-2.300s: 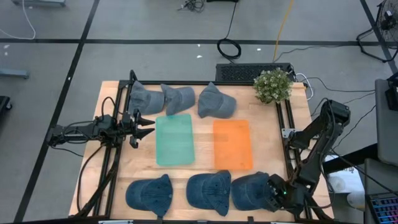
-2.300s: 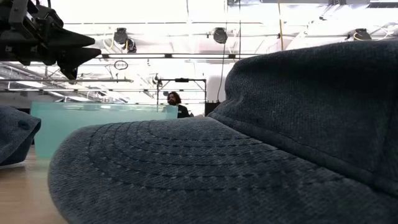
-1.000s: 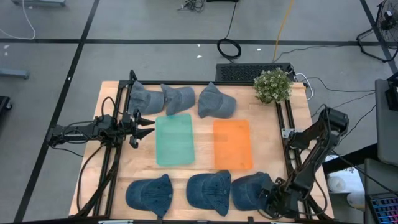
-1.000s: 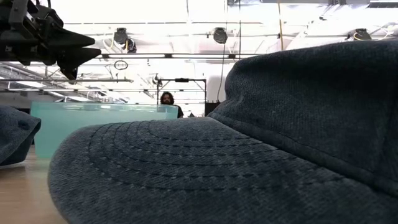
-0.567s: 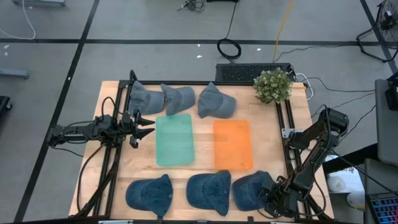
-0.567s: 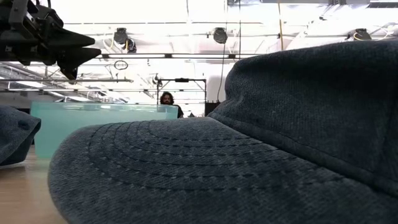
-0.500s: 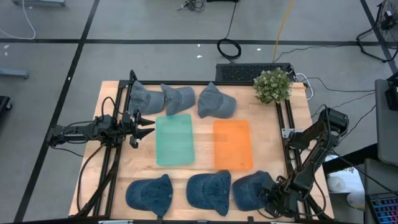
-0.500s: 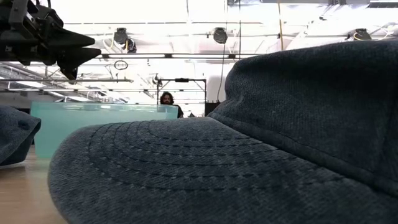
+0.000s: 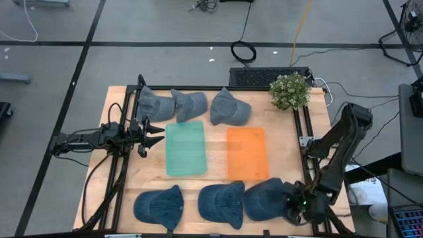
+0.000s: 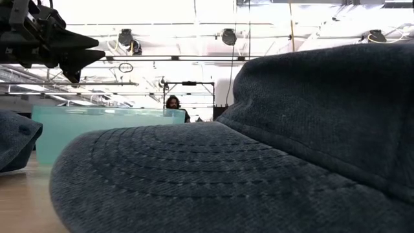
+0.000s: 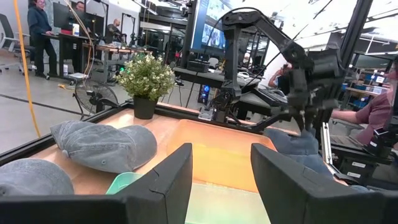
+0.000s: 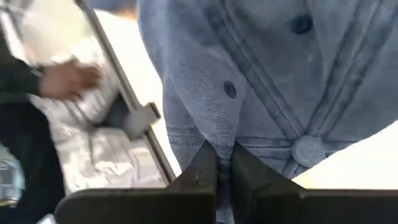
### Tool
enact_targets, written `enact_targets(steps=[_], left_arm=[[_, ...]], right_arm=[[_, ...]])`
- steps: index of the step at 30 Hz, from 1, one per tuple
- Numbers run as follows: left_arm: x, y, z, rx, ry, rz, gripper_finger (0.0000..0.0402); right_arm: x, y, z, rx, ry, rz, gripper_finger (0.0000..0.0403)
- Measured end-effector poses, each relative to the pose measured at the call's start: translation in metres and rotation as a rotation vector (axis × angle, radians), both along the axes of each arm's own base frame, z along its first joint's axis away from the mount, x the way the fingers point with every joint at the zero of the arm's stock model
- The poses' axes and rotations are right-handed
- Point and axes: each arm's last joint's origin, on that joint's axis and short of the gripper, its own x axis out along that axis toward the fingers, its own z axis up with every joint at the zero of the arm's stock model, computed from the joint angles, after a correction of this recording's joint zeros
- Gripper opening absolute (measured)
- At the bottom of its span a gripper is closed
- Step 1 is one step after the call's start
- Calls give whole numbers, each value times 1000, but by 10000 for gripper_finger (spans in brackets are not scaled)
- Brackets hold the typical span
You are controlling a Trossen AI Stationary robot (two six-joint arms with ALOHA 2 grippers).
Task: Pick & Place hat
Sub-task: Put the right blue cap into the orange bin
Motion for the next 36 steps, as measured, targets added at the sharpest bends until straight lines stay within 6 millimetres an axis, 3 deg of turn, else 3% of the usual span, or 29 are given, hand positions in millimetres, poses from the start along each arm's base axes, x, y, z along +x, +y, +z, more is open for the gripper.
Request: enact_targets(steps=[11, 16, 25, 30, 36], left_arm=[[0, 0, 0, 0, 0, 0, 170], [0, 0, 0, 0, 0, 0, 170], [0, 0, 0, 0, 0, 0, 170], [0, 0, 0, 0, 0, 0, 170], [0, 0, 0, 0, 0, 0, 170]], right_arm=[[-15, -41, 54, -27, -363, 75, 1], [-20, -60, 73, -145, -565, 119, 0], [-21, -100, 100, -676, -877, 133, 0], [-11, -113, 119, -1003, -937, 108, 0], [5, -122, 143, -1343, -971, 225, 0]])
